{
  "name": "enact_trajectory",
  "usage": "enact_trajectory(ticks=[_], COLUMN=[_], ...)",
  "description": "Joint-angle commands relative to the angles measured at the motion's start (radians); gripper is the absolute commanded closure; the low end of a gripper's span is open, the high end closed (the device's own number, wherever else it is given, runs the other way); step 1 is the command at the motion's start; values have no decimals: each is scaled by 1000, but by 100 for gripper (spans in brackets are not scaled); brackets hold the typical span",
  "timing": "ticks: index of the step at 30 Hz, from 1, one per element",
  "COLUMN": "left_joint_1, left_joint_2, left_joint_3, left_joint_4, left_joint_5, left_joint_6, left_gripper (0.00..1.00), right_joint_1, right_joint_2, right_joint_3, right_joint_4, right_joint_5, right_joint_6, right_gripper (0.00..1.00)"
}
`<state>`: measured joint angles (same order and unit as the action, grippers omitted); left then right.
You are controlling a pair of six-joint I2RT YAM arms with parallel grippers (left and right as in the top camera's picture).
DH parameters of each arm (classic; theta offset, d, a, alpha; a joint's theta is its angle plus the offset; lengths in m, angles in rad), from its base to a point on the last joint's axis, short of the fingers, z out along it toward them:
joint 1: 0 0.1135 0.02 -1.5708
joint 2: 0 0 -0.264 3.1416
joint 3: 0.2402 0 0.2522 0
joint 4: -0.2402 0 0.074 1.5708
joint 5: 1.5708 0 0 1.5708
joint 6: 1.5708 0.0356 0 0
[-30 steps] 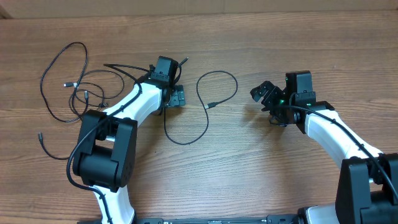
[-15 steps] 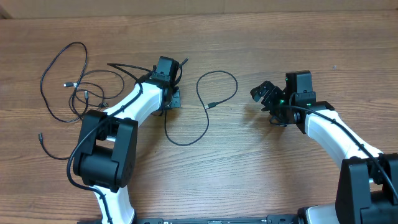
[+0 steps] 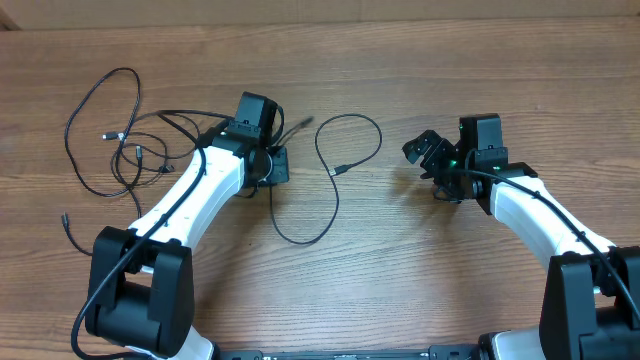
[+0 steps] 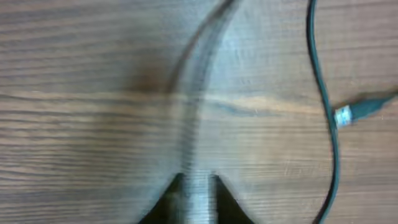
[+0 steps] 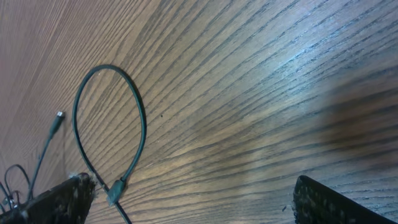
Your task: Untangle cables
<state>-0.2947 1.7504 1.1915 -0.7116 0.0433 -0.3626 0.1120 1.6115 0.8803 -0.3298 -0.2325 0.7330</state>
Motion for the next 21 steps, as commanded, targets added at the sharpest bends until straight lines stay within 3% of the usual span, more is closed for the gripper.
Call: enact_trajectory(ticks=[1,2,3,12,15,17,21], left_joint_1=[-8,-8,-8,-16,-23,-23,-23], left_joint_2=[-5,-5,-5,-5,-5,-5,-5], left_joint_3=[3,3,3,-2,-26,-52,-120], left_joint_4=[-14,-16,-18,-50,-44,-34,21], left_joint_5=[64,64,63,99,79,57,23], left_joint_6=[7,7,7,12,8,5,-19], left_gripper=[53,18,0,0,7,0,0], right_joint_1=[-2,-2,-2,-2,-2,-2,-2], right_joint_2=[7,7,7,7,7,7,7], right_joint_3=[-4,-4,-4,-4,-4,-4,-4], right_joint_4=[6,6,6,6,6,6,7], right_joint_5=[-5,-5,-5,-5,-5,-5,-5], right_joint_6=[3,3,3,3,3,3,3], right_gripper=[0,0,0,0,0,0,0])
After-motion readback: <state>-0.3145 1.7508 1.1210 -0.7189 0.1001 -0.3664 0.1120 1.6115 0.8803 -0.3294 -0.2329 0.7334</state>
